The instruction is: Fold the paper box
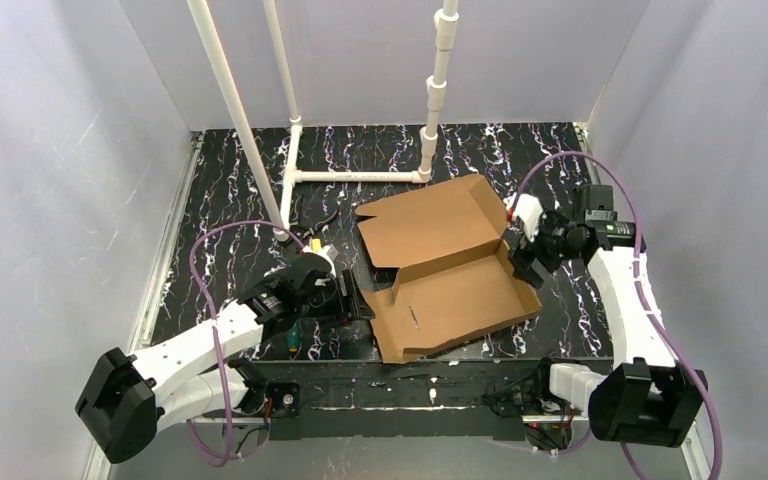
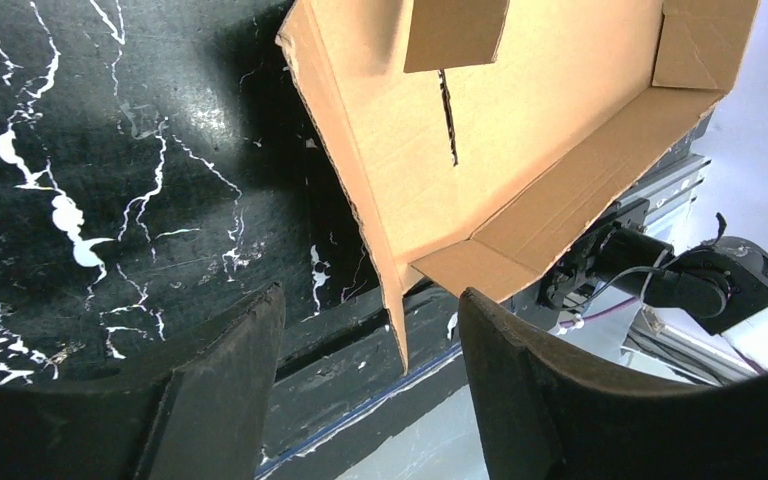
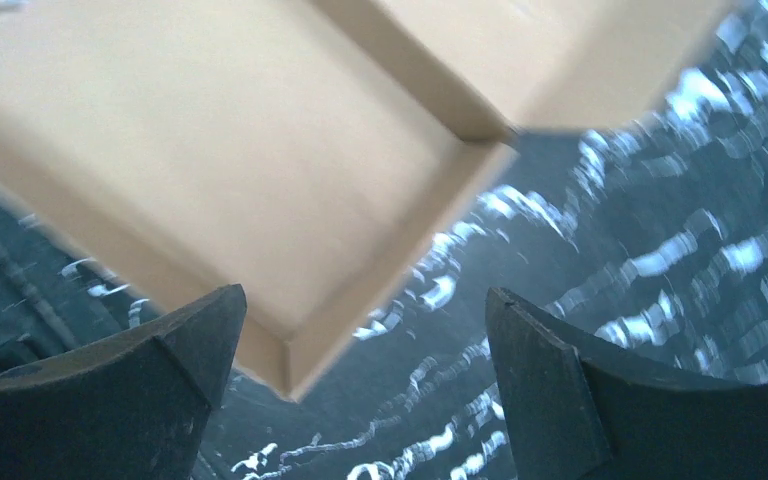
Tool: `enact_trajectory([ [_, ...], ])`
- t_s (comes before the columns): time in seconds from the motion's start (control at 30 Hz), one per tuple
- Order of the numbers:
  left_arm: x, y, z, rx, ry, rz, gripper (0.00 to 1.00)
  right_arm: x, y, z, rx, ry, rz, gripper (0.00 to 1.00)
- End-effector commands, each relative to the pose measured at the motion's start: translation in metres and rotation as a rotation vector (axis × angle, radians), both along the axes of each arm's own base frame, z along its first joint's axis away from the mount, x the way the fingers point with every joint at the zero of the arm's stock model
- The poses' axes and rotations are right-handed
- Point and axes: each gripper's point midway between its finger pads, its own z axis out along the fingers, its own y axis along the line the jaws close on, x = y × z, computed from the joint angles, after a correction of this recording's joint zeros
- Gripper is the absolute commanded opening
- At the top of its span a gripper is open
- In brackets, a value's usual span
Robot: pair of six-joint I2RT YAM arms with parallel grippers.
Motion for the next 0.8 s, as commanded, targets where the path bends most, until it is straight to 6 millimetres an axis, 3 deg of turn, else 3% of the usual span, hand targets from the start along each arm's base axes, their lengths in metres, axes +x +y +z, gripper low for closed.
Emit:
enact_trajectory([
  [0.0, 0.002, -0.006, -0.005, 0.006, 0.003, 0.045, 0.59, -0.074, 0.07, 0.003, 0.253, 0.001, 0.513, 0.98],
  [0.03, 0.002, -0.009, -0.006, 0.015, 0.008, 0.05, 0.55, -0.084, 0.08, 0.0, 0.27, -0.012, 0.589, 0.98],
  [0.13, 0.0, -0.023, -0.008, 0.043, 0.009, 0.042, 0.54, -0.113, 0.098, -0.012, 0.238, 0.018, 0.788, 0.96],
  [0.3, -0.005, -0.034, -0.022, 0.11, 0.034, 0.063, 0.54, -0.151, 0.106, -0.032, 0.203, 0.092, 1.013, 0.9],
  [0.37, -0.004, -0.035, -0.029, 0.144, 0.042, 0.089, 0.51, -0.15, 0.108, -0.043, 0.158, 0.106, 1.025, 0.87],
  [0.43, -0.002, -0.036, -0.033, 0.171, 0.039, 0.109, 0.38, -0.15, 0.109, -0.054, 0.123, 0.114, 1.044, 0.84],
  [0.5, 0.001, -0.038, -0.035, 0.194, 0.034, 0.116, 0.34, -0.154, 0.114, -0.066, 0.094, 0.132, 1.062, 0.8],
  [0.77, 0.013, -0.036, -0.021, 0.274, -0.034, 0.098, 0.07, -0.146, 0.13, -0.101, -0.077, 0.089, 1.09, 0.57],
])
